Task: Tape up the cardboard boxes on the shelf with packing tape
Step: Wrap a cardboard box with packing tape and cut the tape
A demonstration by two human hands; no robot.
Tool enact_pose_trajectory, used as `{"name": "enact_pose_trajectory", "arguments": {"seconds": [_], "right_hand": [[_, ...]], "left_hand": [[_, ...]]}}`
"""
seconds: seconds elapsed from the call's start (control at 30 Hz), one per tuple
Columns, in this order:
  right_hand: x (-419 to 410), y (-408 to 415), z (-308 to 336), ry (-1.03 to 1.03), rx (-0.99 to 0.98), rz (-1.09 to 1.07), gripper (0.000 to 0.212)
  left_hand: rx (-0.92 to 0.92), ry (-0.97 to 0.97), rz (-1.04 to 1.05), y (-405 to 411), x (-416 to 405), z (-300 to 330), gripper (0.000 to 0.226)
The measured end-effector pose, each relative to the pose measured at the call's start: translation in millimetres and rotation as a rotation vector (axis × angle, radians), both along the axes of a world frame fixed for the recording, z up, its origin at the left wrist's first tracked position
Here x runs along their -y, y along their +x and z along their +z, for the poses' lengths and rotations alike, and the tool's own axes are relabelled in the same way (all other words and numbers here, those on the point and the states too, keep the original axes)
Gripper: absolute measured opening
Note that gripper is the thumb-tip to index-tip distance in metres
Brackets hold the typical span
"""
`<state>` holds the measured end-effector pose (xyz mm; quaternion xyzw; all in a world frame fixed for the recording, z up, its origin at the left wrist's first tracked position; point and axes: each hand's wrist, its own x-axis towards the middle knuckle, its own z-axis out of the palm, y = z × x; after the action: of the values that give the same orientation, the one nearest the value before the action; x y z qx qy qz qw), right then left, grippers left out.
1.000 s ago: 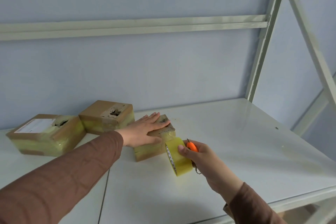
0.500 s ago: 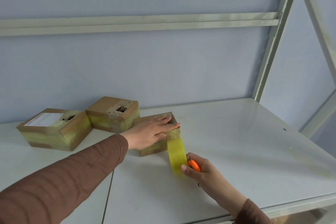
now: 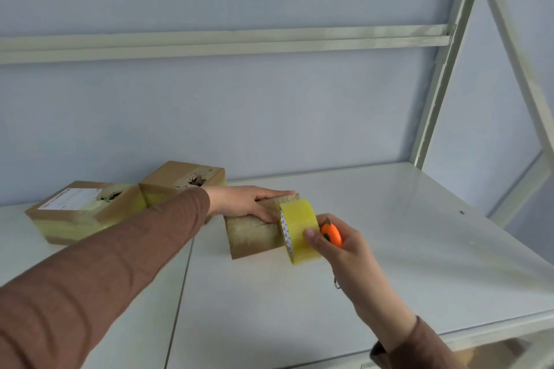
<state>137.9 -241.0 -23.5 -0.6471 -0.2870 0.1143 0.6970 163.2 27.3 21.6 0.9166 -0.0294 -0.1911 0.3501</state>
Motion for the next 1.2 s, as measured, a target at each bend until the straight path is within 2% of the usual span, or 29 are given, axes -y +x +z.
{"name": "enact_pose_trajectory", "arguments": {"seconds": [0.03,0.1,0.2,0.3,0.4,0.47,0.53,0.63,0.8,1.03,1.13,1.2], "right_hand": [[-3,4,5,0.017,-0.005,-0.014,0.009],[-13,14,11,0.034,-0.026,-0.046,0.016],[-28,26,18,0.038,-0.057,-0.032,0.017],[-35,35,13,-0.007,0.017,0.006,0.019],[-39,43,10,-0.035,0.117,0.074,0.032],[-40,50,11,-0.047,0.151,0.101,0.025],[-43,57,14,-0.088,0.159,0.122,0.015],[-52,62,18,-0.092,0.121,0.034,0.009],[-45,29,16,-0.079,0.055,-0.147,0.031],[-12,-12,-33,-0.247,-0.165,-0.156,0.036],[-9,-8,-36,-0.182,-0.354,-0.111,0.029],[-9,-5,-34,-0.192,-0.391,-0.085,0.020]], "left_hand": [[-0.005,-0.015,-0.002,1,2,5,0.068],[0.106,0.058,0.017,0,4,11,0.064],[0.386,0.401,0.095,-4,7,7,0.041],[0.525,0.580,-0.033,-9,6,-12,0.036],[0.434,0.624,-0.071,-7,-1,-15,0.067],[0.352,0.665,-0.070,-1,-3,-13,0.092],[0.306,0.662,-0.051,6,-6,-15,0.105],[0.322,0.556,-0.004,15,-14,-20,0.096],[0.370,0.504,-0.102,22,-22,-31,0.074],[0.388,0.526,-0.225,19,-21,-30,0.067],[0.397,0.576,-0.237,16,-18,-30,0.066],[0.412,0.675,-0.222,12,-11,-29,0.067]]}}
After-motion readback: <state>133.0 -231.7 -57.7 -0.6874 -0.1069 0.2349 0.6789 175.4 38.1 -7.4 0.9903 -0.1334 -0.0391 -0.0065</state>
